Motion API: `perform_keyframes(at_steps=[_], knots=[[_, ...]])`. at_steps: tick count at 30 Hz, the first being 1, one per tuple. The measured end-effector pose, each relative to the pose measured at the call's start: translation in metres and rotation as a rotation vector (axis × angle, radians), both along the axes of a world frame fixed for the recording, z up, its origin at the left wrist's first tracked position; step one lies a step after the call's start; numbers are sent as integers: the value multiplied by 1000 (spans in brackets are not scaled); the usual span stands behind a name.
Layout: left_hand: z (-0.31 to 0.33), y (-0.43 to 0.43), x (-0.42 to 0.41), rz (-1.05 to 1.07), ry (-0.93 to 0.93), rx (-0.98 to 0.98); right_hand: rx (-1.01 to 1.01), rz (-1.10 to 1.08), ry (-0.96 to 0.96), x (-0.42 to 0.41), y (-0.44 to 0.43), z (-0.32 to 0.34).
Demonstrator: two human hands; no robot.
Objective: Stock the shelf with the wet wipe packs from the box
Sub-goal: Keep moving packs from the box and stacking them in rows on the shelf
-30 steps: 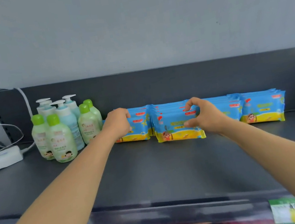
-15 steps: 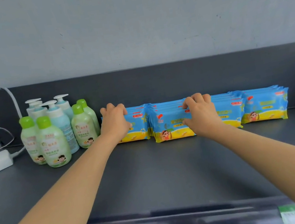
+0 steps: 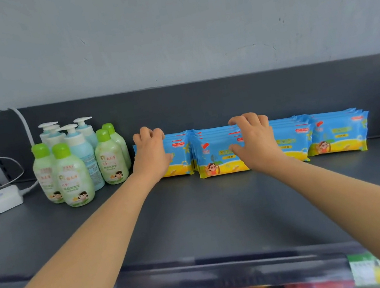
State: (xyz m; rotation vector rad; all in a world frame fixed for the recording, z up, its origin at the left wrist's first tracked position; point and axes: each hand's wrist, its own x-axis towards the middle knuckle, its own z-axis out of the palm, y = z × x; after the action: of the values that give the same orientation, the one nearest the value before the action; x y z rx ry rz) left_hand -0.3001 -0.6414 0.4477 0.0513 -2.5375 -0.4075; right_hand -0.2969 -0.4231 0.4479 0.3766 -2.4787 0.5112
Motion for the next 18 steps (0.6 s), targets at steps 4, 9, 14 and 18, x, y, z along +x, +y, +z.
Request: perform_keyframes(at_steps=[4,9,14,18], knots=[[4,2,8,20,5,-18,-39,40,29,7,4,1],[17,32,21,-33,13,3,-78,75,30,20,17,2],[27,93,45,-215,1,0,-131,68,33,45,52,3],[29,172,80,-475,45,0,-175,-4,58,83,110,-3]])
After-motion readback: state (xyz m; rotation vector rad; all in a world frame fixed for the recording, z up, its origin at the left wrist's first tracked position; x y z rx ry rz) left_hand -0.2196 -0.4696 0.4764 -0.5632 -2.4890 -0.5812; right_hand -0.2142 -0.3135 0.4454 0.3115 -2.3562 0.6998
